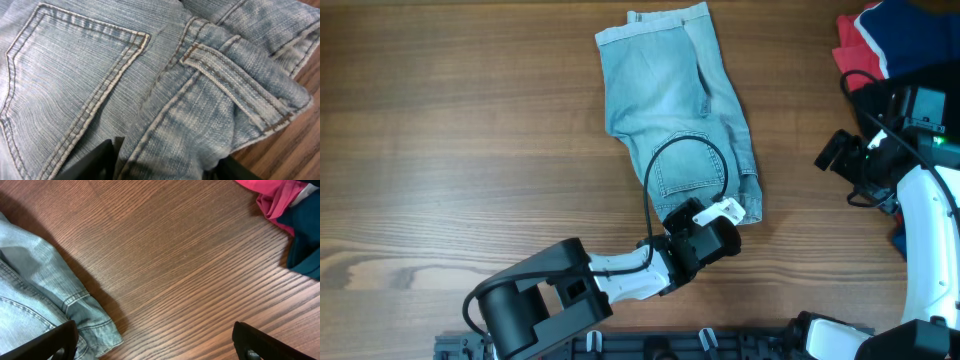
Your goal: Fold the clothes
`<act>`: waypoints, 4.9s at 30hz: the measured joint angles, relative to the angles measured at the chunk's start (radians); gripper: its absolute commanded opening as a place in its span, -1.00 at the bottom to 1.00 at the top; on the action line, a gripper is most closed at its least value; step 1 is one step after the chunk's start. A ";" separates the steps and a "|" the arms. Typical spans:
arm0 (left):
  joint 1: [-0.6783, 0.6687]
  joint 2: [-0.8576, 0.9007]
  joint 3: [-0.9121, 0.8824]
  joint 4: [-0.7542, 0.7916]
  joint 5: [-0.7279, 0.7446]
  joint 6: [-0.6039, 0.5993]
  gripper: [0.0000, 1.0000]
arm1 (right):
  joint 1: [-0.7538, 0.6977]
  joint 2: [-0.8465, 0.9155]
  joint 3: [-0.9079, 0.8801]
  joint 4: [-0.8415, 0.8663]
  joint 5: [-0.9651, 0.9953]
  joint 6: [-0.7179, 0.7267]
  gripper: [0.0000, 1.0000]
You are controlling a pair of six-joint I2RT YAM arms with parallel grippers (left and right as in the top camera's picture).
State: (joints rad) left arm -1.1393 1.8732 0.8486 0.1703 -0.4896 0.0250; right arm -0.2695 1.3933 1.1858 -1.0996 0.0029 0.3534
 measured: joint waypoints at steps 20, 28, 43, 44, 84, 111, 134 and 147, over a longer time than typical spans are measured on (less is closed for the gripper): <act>-0.040 -0.035 0.015 -0.013 -0.066 -0.006 -0.92 | 0.000 0.000 0.000 -0.002 0.000 0.000 1.00; 0.065 -0.410 0.039 -0.476 -0.180 -0.334 -0.92 | 0.000 0.000 0.000 -0.004 0.000 -0.004 1.00; 0.992 -0.625 0.037 -0.983 -0.006 -1.000 -0.75 | 0.000 0.000 0.000 -0.023 -0.008 -0.066 0.99; 1.056 -0.625 0.037 -0.979 0.003 -1.004 -0.21 | 0.000 0.000 0.000 -0.020 -0.025 -0.082 0.99; 0.723 -0.244 -0.034 -0.618 0.585 -0.747 0.72 | 0.465 0.273 -0.002 0.543 -0.299 -0.103 0.97; 0.444 -0.164 -0.003 -1.018 1.030 -0.463 0.74 | 0.465 0.469 -0.002 0.693 -0.177 -0.088 0.53; 0.444 -0.166 -0.005 -1.016 1.026 -0.464 0.83 | 0.476 0.650 0.037 0.853 -0.271 -0.003 -0.91; 0.730 -0.149 0.095 -0.840 0.964 -0.462 0.84 | 0.083 0.385 0.118 0.145 -0.007 0.010 -0.91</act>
State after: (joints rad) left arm -0.4091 1.7245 0.9432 -0.6697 0.4744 -0.4370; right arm -0.1867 1.7779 1.3041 -0.9550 -0.0044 0.3630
